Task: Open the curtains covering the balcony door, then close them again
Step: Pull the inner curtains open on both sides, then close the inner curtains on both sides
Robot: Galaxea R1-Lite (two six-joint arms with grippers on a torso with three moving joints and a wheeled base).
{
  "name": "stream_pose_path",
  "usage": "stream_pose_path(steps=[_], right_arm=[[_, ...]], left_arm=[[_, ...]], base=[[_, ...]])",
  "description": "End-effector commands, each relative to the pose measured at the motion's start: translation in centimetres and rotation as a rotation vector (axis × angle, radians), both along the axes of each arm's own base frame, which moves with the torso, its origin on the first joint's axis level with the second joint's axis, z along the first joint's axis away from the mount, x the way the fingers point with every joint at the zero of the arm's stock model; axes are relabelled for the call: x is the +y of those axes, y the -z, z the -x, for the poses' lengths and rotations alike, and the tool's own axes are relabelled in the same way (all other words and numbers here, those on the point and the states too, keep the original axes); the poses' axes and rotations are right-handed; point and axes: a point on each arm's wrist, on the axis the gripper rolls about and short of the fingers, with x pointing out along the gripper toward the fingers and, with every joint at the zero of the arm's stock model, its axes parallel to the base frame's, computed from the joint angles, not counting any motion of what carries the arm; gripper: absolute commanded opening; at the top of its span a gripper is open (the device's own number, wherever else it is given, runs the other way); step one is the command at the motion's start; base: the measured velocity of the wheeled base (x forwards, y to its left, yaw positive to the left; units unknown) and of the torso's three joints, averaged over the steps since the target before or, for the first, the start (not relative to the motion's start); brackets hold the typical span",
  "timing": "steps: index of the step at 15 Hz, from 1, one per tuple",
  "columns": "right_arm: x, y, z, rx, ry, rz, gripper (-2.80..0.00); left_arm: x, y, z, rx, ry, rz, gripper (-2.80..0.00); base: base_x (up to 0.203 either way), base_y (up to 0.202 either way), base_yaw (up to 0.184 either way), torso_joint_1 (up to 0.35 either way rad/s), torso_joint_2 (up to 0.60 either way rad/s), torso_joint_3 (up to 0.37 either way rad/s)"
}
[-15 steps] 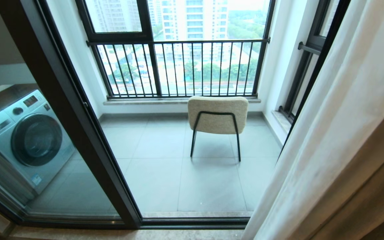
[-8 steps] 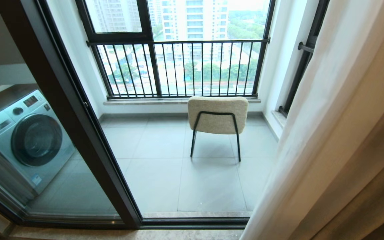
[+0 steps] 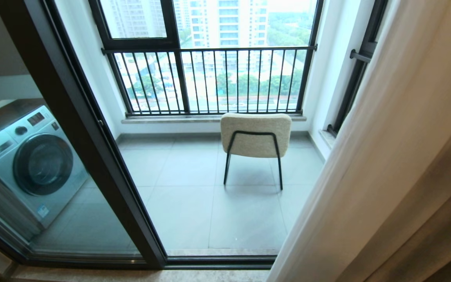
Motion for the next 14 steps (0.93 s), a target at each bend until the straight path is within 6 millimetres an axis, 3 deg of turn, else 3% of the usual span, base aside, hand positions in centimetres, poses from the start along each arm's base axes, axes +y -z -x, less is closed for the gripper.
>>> stream_pose_path(steps=[1,2,14], right_arm=[[0.1,0.4,0.4,-0.006,-0.004,0.000,-2.68],[0.1,0.6,0.5,-0.003,-0.005,-0.001,-2.80],[0.2,5.8,3.4,0.027,-0.052,-0.015,-2.80]], left_arm=[[0.0,0.0,0.0,0.000,0.000,0.001,-2.80],[0.0,0.0,0.0,-0.002,0.000,0.001,-2.80],[0.0,0.0,0.0,0.000,0.002,0.000,-2.80]], base=[[0.000,0.000,0.000,0.000,0.00,0.000],[0.000,0.000,0.000,0.000,0.00,0.000],[0.000,0.000,0.000,0.000,0.00,0.000]])
